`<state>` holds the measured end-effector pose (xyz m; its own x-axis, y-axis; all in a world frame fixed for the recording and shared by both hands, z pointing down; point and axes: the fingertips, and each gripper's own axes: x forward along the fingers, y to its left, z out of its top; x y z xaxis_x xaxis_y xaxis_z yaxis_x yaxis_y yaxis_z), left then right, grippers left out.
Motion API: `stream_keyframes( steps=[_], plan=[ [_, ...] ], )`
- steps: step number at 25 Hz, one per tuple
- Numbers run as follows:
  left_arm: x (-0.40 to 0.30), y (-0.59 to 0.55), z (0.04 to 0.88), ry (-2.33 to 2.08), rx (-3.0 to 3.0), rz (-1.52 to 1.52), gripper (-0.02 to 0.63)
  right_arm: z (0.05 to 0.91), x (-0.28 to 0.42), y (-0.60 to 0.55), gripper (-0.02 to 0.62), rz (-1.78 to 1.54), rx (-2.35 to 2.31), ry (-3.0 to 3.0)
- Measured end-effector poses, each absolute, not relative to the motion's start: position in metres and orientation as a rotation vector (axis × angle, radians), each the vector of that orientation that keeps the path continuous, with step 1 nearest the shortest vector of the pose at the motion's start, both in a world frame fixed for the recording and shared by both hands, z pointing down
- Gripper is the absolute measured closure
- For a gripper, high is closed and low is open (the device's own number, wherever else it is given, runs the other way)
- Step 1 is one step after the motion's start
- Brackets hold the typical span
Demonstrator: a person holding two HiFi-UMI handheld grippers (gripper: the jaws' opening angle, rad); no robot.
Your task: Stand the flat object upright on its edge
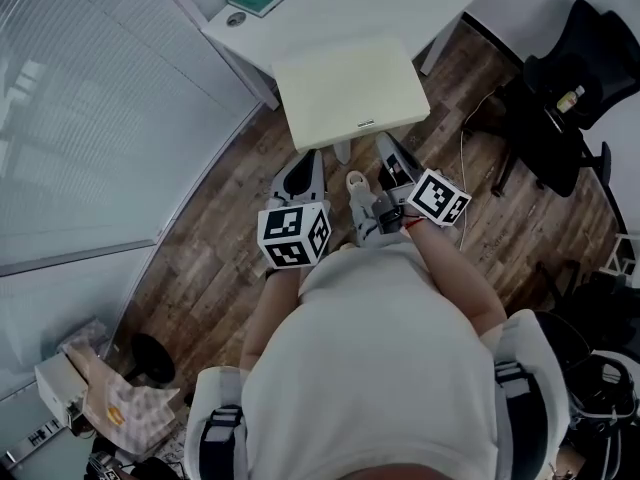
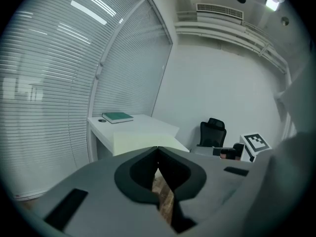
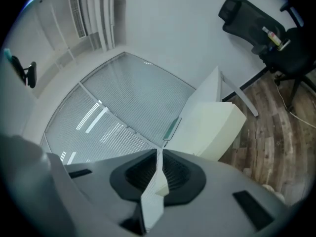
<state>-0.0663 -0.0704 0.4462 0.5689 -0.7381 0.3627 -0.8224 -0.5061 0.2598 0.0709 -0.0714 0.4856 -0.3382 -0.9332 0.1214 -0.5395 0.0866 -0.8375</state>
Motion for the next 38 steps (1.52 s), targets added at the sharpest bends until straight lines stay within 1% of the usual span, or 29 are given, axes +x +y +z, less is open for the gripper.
stream_keyframes(
  steps=[1, 3, 8, 11, 13, 18, 20, 25, 38],
  plan=[
    [-0.065, -0.072, 0.448, -1.259, 2.399, 0.292, 0.586, 0.49, 0.072, -0.073, 0.541, -1.187, -1.429, 1.909],
    [-0.063, -0.075, 0.451, -1.25, 2.392, 0.301, 0.586, 0.498, 0.075, -0.076, 0.467, -1.219, -1.402, 1.899],
    [-0.056, -0.079, 0.462, -1.218, 2.382, 0.33, 0.586, 0.521, 0.089, -0.083, 0.383, -1.29, -1.375, 1.769],
    [-0.05, -0.078, 0.466, -1.195, 2.384, 0.347, 0.586, 0.533, 0.095, -0.086, 0.317, -1.332, -1.314, 1.673],
    [-0.046, -0.078, 0.469, -1.184, 2.386, 0.361, 0.586, 0.544, 0.1, -0.089, 0.284, -1.366, -1.282, 1.6],
    [-0.038, -0.082, 0.475, -1.166, 2.39, 0.38, 0.586, 0.567, 0.11, -0.098, 0.241, -1.415, -1.26, 1.499],
    [-0.037, -0.085, 0.476, -1.163, 2.389, 0.386, 0.586, 0.574, 0.112, -0.103, 0.213, -1.431, -1.259, 1.465],
    [-0.033, -0.087, 0.482, -1.16, 2.376, 0.395, 0.586, 0.591, 0.117, -0.117, 0.186, -1.451, -1.213, 1.395],
    [-0.028, -0.112, 0.492, -1.176, 2.335, 0.411, 0.586, 0.612, 0.117, -0.155, 0.176, -1.45, -1.211, 1.334]
  ],
)
